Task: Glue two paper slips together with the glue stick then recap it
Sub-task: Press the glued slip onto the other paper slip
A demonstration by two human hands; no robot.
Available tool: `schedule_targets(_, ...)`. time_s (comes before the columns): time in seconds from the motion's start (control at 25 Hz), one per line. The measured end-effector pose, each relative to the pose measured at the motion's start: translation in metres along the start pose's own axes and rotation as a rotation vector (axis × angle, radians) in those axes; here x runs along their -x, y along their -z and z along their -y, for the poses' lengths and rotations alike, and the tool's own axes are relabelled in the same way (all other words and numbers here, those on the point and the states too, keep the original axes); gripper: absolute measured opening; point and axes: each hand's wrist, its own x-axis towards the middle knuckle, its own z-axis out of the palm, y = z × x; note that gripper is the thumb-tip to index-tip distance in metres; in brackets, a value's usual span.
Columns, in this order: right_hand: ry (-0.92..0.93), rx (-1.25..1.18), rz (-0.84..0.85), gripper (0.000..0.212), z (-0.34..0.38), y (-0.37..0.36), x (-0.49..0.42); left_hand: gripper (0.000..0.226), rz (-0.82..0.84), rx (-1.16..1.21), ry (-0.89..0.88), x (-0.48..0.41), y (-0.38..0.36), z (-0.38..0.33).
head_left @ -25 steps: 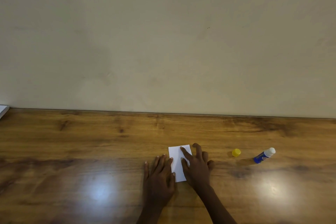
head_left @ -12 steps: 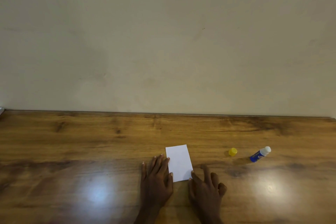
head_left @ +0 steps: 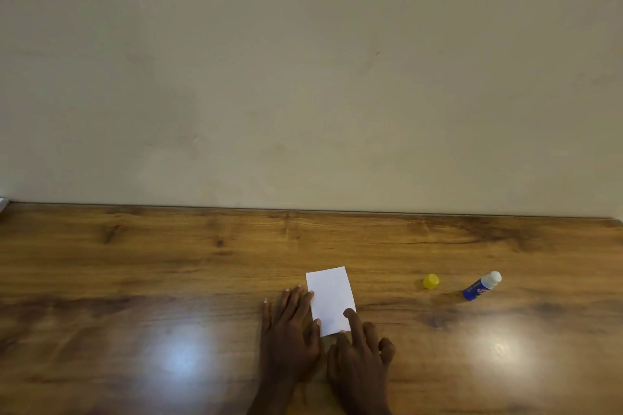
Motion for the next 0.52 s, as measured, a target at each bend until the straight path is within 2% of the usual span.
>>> schedule_targets(0.24,0.033,-0.057,-0.031,0.032,-0.005,-0.006,-0.006,0.048,-0.017,0.0,-0.004,0.0,0.002,-0.001)
schedule_targets(0.36,-0.106,-0.206,-0.005,0.027,-0.01,-0.011,-0.017,0.048,0.028,-0.005,-0.015,-0.001,0.002,-0.001)
schedule_targets(0.44,-0.199,-0.286,0.073,0.042,-0.013,-0.018,-0.023,0.048,-0.005,0.005,-0.027,-0.002,0.002,-0.001)
schedule_targets(0.52,-0.12,-0.247,0.048,0.047,-0.013,-0.022,-0.027,0.049,-0.015,0.049,-0.021,-0.002,0.002,0.0)
